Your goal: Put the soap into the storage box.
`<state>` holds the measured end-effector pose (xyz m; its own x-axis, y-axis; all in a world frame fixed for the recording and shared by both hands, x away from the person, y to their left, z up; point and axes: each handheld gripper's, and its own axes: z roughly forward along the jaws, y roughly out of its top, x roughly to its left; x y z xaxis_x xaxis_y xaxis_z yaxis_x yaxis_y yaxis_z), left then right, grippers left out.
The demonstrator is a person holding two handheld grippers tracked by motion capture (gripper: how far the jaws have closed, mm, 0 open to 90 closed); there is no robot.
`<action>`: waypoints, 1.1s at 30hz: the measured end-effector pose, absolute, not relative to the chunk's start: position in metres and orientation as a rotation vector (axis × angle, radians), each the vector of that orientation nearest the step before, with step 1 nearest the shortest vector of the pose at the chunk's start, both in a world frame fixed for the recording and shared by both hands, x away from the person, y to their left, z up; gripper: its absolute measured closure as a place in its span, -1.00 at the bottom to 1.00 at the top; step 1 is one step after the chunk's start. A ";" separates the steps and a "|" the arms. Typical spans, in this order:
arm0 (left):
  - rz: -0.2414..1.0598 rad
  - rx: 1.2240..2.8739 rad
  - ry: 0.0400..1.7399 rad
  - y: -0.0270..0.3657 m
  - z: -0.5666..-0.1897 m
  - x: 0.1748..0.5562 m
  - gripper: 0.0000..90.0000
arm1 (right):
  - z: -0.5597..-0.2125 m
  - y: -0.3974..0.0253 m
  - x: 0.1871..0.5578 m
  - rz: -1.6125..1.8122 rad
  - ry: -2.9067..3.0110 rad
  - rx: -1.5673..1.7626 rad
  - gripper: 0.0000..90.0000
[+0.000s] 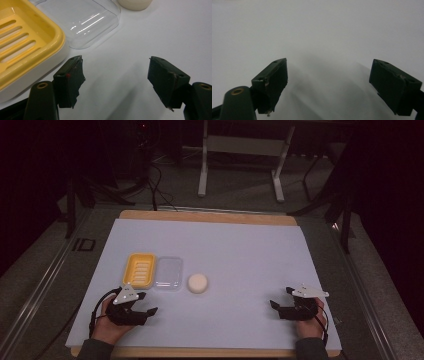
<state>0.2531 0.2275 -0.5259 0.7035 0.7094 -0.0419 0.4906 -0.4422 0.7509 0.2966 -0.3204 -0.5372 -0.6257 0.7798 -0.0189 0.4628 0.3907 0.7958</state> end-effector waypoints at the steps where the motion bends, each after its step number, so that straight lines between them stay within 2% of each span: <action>1: 0.360 2.136 0.906 0.227 -0.525 0.254 -0.36 | -0.537 -0.320 0.296 1.107 2.264 1.074 -0.66; 33: 0.361 2.303 0.741 0.191 -0.490 0.292 -0.45 | -0.535 -0.327 0.293 1.181 2.198 1.087 -0.66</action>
